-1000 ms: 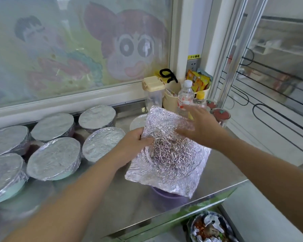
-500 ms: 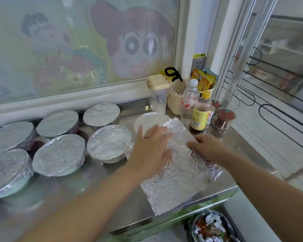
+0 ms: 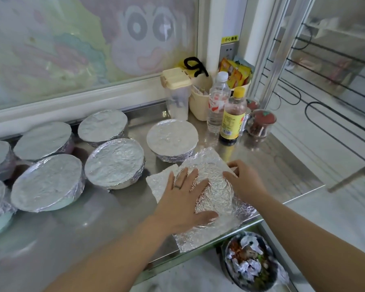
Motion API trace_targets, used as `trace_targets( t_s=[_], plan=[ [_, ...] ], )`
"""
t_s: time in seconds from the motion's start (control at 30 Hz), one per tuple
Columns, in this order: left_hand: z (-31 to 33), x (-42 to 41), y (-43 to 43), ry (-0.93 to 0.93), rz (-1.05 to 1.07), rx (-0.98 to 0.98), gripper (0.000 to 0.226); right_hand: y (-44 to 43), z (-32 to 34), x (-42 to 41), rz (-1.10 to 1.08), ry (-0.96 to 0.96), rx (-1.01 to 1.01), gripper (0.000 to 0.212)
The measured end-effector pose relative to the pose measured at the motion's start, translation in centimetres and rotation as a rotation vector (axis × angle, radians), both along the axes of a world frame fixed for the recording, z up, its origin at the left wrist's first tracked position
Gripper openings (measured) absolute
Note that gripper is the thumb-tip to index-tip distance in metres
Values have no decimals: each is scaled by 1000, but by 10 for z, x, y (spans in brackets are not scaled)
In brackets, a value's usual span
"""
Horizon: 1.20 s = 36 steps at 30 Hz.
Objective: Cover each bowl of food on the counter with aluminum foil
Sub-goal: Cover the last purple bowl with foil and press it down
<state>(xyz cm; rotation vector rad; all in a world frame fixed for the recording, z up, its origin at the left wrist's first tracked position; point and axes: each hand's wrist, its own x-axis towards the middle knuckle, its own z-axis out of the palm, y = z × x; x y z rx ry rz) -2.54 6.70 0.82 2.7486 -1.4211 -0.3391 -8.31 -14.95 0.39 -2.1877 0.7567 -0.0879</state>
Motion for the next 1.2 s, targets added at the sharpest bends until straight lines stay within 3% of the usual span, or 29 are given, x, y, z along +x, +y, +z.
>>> trace_targets(
  t_s=[0.3,0.57,0.73,0.8,0.83,0.9,0.93,1.03,1.13,1.2],
  plan=[
    [1,-3,6,-30,-83,29,114,2,-10,-3,30,-56,-11,11],
    [2,-2,2,-34,-107,37,115,-10,-14,5,-57,30,246,25],
    [3,-3,1,-39,-119,31,113,-13,-21,12,-90,127,268,28],
    [3,-3,1,-36,-123,36,112,-10,-20,11,-80,143,134,25],
    [3,-4,0,-31,-125,37,111,-6,-19,9,-82,101,-35,23],
    [3,-4,0,-28,-127,28,110,7,-11,5,7,-146,-367,26],
    [3,-4,0,-34,-131,25,109,15,-5,5,149,-226,-434,33],
    [2,-6,-1,-67,-124,18,111,31,-2,10,561,-92,-495,58],
    [1,-6,-1,-62,-105,12,112,27,-14,16,641,42,-599,76],
    [1,-7,-1,-56,-102,17,112,25,-16,16,654,60,-623,74]
  ],
)
